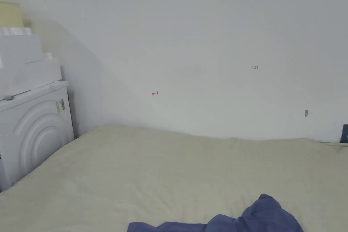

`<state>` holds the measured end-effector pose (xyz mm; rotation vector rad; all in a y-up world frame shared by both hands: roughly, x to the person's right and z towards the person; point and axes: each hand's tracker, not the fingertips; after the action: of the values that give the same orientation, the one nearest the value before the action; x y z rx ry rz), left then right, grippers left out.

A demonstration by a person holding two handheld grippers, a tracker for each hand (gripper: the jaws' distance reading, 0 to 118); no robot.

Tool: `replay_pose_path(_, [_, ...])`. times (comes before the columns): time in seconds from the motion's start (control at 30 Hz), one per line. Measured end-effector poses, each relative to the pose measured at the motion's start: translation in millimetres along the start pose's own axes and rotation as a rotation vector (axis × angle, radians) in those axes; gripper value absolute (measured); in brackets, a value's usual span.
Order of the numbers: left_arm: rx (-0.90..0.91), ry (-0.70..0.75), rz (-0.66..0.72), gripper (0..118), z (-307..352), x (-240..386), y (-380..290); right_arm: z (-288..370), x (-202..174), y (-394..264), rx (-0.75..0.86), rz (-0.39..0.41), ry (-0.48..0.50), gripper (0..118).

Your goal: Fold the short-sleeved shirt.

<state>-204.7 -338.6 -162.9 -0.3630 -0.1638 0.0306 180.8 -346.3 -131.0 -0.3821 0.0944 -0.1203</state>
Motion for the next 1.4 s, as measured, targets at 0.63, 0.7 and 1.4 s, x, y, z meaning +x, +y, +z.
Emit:
replay_pose_path(0.63, [-0.493, 0.072, 0.061, 78, -383, -80, -15, -54, 52, -17, -0.167, -0.131, -0.069, 1])
replay_pose_path(0.7, [-0.486, 0.085, -0.017, 78, -399, -76, -24, -58, 59, -19, -0.183, -0.127, -0.088, 1])
replay_pose_path(1.4, [-0.46, 0.124, -0.069, 9, -397, -51, -42, -110, 92, -7, -0.211, -0.073, -0.106, 89])
